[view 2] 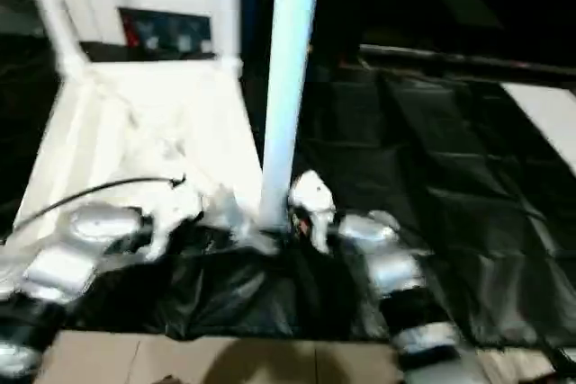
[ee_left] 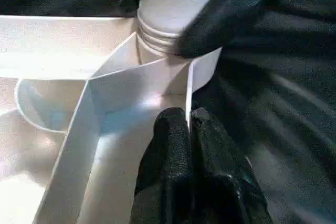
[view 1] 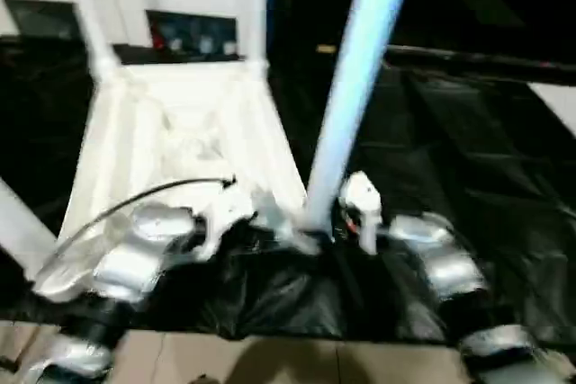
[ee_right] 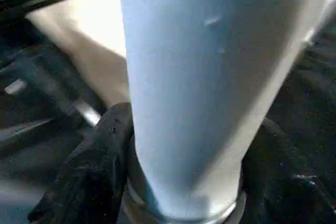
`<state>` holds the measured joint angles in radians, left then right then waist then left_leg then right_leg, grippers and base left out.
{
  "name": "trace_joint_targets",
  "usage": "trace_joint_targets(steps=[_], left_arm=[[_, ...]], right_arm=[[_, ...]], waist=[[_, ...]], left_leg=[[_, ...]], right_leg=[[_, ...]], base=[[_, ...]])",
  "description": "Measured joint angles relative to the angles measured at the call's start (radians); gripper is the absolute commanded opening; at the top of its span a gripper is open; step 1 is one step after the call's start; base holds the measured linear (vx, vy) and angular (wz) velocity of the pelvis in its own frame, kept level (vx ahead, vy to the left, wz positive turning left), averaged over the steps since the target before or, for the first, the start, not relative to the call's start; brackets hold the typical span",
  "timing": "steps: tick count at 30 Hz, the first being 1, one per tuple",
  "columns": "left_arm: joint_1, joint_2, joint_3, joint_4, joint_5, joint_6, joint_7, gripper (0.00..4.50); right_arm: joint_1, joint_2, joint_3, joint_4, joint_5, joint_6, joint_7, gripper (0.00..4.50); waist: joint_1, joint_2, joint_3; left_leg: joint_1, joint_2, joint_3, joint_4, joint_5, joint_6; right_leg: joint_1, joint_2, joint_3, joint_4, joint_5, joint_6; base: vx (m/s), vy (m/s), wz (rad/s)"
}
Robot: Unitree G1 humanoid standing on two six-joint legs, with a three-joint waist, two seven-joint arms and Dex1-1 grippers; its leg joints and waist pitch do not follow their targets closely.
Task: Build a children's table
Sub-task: Rotate leg to tighten
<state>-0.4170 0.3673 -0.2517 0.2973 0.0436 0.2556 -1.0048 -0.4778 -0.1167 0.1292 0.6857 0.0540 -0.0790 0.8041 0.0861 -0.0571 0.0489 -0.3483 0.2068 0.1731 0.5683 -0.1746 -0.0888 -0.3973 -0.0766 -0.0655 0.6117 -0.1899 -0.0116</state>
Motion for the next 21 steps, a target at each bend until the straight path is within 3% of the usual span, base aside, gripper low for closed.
trace_joint_targets(steps=[5,9,11,15,21], left_arm=[[-0.040,-0.091,0.005,0.052,0.044,0.042,0.152,0.00],[-0.049,-0.120,0.005,0.057,0.063,0.055,0.197,0.00],[-0.050,-0.122,0.005,0.057,0.064,0.055,0.198,0.00],[-0.051,-0.115,0.005,0.050,0.063,0.054,0.175,0.00],[-0.020,-0.045,-0.003,-0.003,0.023,0.019,0.040,0.00]], right_arm=[[-0.045,0.093,-0.047,0.070,-0.030,0.017,-0.287,2.59],[-0.060,0.125,-0.067,0.087,-0.048,0.020,-0.377,2.59],[-0.061,0.125,-0.074,0.089,-0.043,0.018,-0.374,3.15],[-0.061,0.122,-0.082,0.085,-0.026,0.020,-0.329,3.51],[-0.055,0.042,-0.014,0.060,-0.028,-0.016,-0.131,3.51]], waist=[[-0.013,0.000,0.000],[-0.017,0.000,0.000],[-0.017,0.001,-0.001],[-0.016,0.001,-0.001],[-0.010,0.004,0.000]], left_leg=[[0.000,0.000,-0.001,0.001,0.000,0.000],[-0.001,0.000,-0.001,0.001,0.000,0.000],[-0.001,0.000,-0.001,0.001,0.000,0.000],[-0.001,0.000,-0.001,0.000,0.000,0.000],[-0.003,0.000,-0.001,-0.003,0.000,0.000]], right_leg=[[-0.002,0.000,0.000,-0.001,0.000,0.000],[-0.002,0.000,0.000,-0.001,0.000,0.000],[-0.002,0.000,0.000,-0.001,0.000,0.000],[-0.002,0.000,0.000,0.000,0.002,0.000],[-0.004,0.000,-0.001,0.000,0.003,-0.003]], base=[[0.000,0.000,0.00],[0.000,0.000,0.00],[0.000,0.000,0.00],[0.000,0.000,0.00],[0.000,0.000,0.00]])
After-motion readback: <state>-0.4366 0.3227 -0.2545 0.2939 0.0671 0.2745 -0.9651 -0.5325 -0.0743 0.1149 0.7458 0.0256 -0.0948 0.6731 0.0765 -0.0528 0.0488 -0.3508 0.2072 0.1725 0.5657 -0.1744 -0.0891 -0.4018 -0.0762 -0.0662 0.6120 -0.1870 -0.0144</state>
